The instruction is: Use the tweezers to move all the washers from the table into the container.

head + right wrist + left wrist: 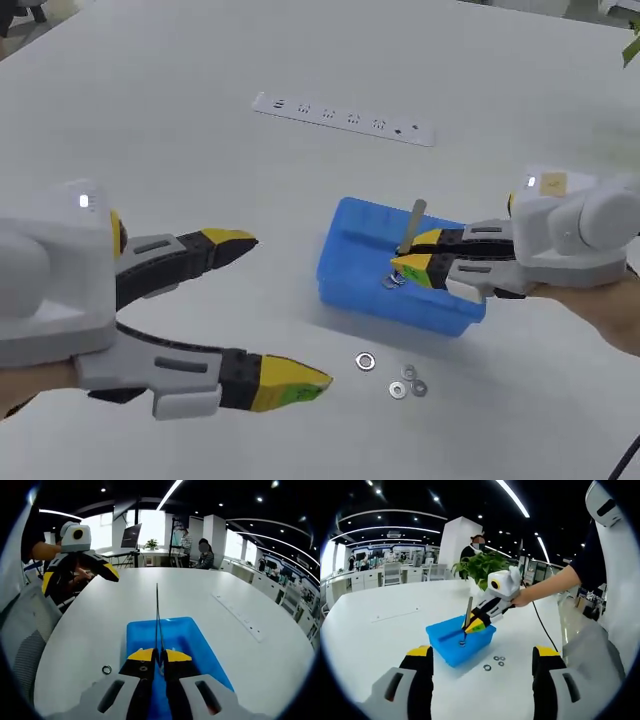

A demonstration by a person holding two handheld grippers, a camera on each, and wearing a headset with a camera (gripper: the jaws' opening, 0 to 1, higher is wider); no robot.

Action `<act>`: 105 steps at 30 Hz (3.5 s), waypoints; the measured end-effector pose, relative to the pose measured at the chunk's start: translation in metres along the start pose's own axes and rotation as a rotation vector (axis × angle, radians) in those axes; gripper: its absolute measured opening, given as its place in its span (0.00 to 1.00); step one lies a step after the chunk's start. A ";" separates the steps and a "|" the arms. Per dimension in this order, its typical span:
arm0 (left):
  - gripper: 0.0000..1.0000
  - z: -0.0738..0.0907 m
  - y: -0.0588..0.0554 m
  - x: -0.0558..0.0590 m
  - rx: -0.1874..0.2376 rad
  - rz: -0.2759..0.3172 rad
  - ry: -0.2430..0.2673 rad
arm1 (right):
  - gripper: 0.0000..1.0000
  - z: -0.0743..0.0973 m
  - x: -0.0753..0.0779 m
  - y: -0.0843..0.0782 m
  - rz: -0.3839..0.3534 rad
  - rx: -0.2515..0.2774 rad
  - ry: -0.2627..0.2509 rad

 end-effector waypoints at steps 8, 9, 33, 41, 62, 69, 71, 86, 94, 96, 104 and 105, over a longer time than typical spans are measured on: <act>0.82 -0.046 0.025 -0.014 -0.013 -0.121 -0.032 | 0.08 0.005 -0.002 0.003 0.028 0.003 0.005; 0.80 -0.050 0.028 -0.013 -0.012 -0.130 -0.044 | 0.08 0.005 -0.003 0.005 0.040 -0.001 0.005; 0.14 -0.082 0.059 -0.001 -0.016 -0.329 -0.237 | 0.08 0.008 -0.015 0.018 0.121 -0.009 0.034; 0.07 -0.078 0.061 0.007 -0.021 -0.367 -0.258 | 0.08 0.009 -0.016 0.019 0.125 -0.008 0.037; 0.05 -0.071 0.084 0.002 -0.001 -0.454 -0.171 | 0.22 0.026 -0.010 0.035 0.101 0.022 -0.070; 0.05 -0.059 0.095 0.007 0.016 -0.460 -0.151 | 0.26 0.039 -0.020 0.032 0.048 0.046 -0.086; 0.05 -0.054 0.095 0.009 0.020 -0.455 -0.150 | 0.28 0.044 -0.024 0.031 0.039 0.052 -0.092; 0.05 -0.025 0.085 0.037 0.009 -0.459 -0.181 | 0.35 0.093 -0.058 0.018 -0.048 0.127 -0.151; 0.05 -0.019 0.063 0.047 -0.016 -0.440 -0.191 | 0.48 0.095 -0.080 -0.003 -0.054 0.091 -0.134; 0.05 -0.018 0.059 0.047 -0.011 -0.428 -0.191 | 0.49 0.097 -0.087 -0.005 -0.075 0.096 -0.121; 0.05 -0.025 0.032 0.056 -0.025 -0.392 -0.214 | 0.55 0.105 -0.103 -0.020 -0.069 0.059 -0.100; 0.05 -0.025 0.029 0.056 -0.018 -0.380 -0.216 | 0.55 0.105 -0.104 -0.024 -0.059 0.041 -0.098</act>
Point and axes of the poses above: the centre of the closed fingertips' face, and the gripper's own axes: z roughly backward along the fingers, x roughly to its right, y roughly out of its top, the point moved 2 cm from there along z, roughly backward along the fingers, and after that the axes turned 4 degrees about z, right-handed, at the moved point
